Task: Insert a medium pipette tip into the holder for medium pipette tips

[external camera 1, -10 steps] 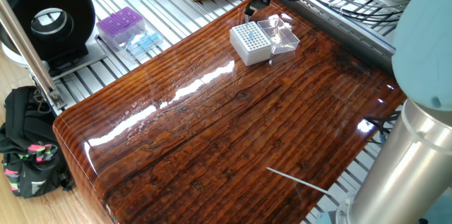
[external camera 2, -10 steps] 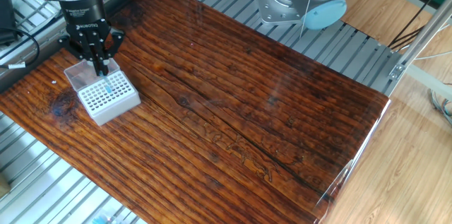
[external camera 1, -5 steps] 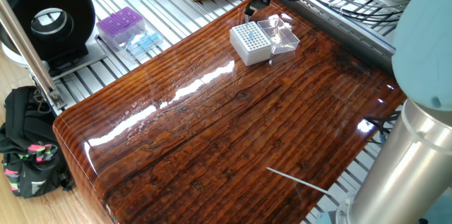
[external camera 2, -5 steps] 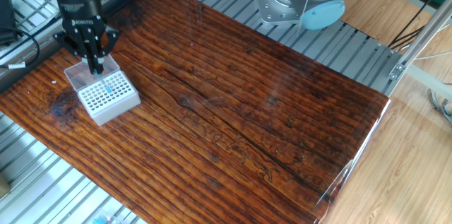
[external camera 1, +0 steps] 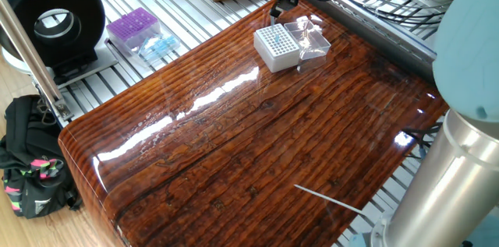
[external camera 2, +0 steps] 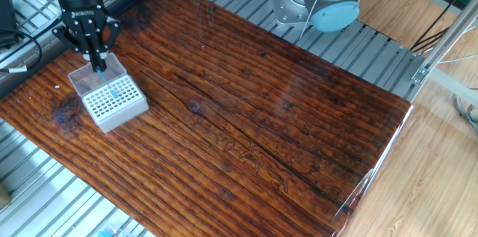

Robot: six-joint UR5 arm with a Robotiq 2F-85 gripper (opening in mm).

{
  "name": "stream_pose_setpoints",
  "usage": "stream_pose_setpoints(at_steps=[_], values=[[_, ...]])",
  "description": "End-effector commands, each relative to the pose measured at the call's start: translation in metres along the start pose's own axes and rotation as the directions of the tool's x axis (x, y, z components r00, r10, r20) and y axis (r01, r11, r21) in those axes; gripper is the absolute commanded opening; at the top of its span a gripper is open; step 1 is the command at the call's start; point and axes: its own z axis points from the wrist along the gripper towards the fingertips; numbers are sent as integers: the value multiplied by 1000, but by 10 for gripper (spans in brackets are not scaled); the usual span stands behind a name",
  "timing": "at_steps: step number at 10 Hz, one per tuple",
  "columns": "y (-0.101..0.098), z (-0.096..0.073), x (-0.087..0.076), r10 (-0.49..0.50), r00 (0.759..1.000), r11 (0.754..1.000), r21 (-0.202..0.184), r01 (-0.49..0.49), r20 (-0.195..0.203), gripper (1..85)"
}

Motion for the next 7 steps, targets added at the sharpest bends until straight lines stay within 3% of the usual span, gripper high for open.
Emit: stream_pose_setpoints(at_steps=[1, 5, 7], values=[[-2, 15, -2, -2, 999, 1000, -3, 2, 32, 10], [7, 24, 15, 7, 1000, 1000, -5, -7, 8, 10], [8, 25, 14, 24, 1000, 1000, -5, -24, 4, 10]])
